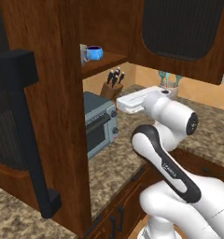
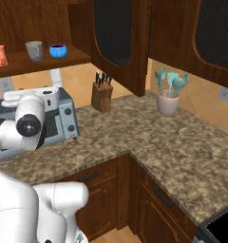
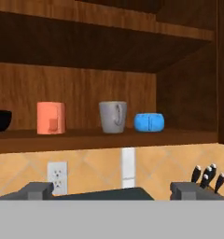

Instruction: Gather all objects into one cabinet and sort the glasses and bowls to opposite sides.

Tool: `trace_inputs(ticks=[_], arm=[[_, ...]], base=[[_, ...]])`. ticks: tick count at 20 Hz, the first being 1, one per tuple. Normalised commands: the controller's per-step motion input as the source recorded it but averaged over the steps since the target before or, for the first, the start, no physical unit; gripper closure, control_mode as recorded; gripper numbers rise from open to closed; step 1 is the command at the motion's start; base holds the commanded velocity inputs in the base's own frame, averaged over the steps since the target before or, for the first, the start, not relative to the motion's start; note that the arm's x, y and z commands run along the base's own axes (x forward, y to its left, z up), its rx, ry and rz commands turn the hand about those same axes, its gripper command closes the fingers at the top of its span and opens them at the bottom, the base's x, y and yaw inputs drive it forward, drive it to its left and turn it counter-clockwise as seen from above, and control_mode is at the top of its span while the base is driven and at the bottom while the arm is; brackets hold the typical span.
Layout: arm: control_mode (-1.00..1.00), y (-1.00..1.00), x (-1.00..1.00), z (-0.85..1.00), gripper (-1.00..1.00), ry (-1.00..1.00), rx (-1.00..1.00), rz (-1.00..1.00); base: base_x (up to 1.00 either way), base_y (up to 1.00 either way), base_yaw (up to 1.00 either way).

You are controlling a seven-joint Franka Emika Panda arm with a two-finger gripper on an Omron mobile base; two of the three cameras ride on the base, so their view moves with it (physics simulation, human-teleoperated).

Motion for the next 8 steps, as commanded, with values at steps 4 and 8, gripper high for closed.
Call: trace_inputs(ticks=[4, 8], arm=[[-1.00, -0.01, -1.00, -0.63, -1.00, -0.02, -0.04, 0.25], [-1.00, 0.01, -1.00, -0.45, -1.00, -0.02, -0.12, 0.26]], base=[[0.00, 0.00, 0.00], [0.00, 0.00, 0.00]])
